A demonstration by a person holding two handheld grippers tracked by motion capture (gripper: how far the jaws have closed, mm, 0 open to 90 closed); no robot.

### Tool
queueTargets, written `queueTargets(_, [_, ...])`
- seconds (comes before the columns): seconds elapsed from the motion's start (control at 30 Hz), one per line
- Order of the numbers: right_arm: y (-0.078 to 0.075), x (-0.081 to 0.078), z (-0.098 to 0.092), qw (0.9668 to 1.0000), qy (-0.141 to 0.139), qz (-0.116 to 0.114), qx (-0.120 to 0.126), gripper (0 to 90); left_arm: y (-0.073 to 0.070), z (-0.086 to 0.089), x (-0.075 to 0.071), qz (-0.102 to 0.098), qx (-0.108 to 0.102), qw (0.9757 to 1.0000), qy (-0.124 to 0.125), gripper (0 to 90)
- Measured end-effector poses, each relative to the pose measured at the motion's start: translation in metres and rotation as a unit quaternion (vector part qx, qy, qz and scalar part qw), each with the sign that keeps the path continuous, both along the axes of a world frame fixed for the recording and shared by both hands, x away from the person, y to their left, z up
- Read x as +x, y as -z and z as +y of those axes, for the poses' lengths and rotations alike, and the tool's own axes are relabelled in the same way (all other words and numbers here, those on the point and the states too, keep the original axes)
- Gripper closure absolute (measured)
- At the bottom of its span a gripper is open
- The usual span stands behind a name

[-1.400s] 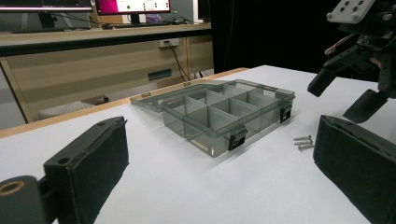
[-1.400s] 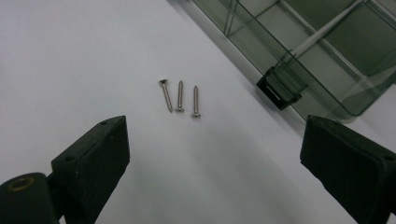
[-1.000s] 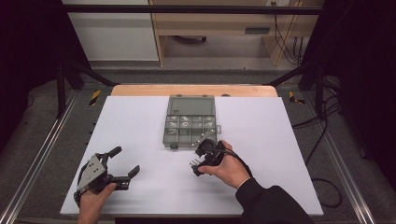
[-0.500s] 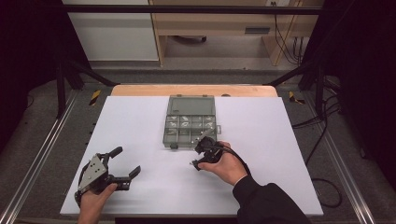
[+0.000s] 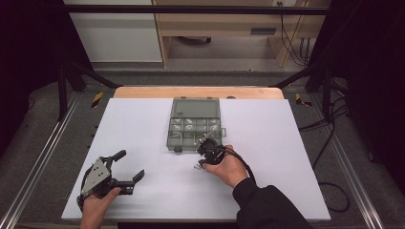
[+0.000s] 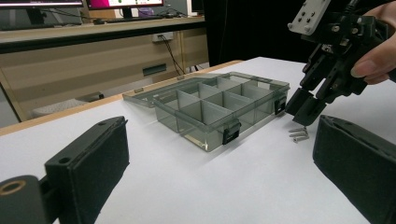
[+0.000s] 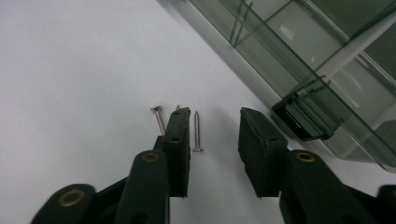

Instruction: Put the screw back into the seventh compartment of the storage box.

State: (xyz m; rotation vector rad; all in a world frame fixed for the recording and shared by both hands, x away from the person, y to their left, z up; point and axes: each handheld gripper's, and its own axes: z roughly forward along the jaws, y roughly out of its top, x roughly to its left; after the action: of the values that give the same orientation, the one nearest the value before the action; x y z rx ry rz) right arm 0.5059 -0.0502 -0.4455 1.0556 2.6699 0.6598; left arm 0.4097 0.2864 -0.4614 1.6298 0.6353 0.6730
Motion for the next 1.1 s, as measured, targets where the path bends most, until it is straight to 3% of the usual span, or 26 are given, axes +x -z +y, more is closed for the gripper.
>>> queueTargets(0.43, [0.0050,0.0017,0.0050,0.9998,0.004,0.018,0.006,78.9,-0.0001,-0.0005,0.0001,-0.001,0.002,1.0000,0.001,3.5])
queueTargets(0.77, [0.0070,0.0014,0.0081,0.9997,0.005,0.024,-0.002,85.1,0.0000,-0.0006,0.0002,-0.001,0.003,1.0000,0.001,3.5])
queueTargets(1.07, [0.0076,0.0014,0.0075,0.9998,-0.009,0.018,-0.006,87.6,0.0002,-0.0012,0.0002,0.000,0.005,1.0000,0.003,3.6])
queueTargets(1.1, [0.0042,0.0001,0.0073,0.9998,0.001,0.018,0.000,87.6,0.0001,-0.0012,0.0001,0.000,0.005,1.0000,0.003,3.6])
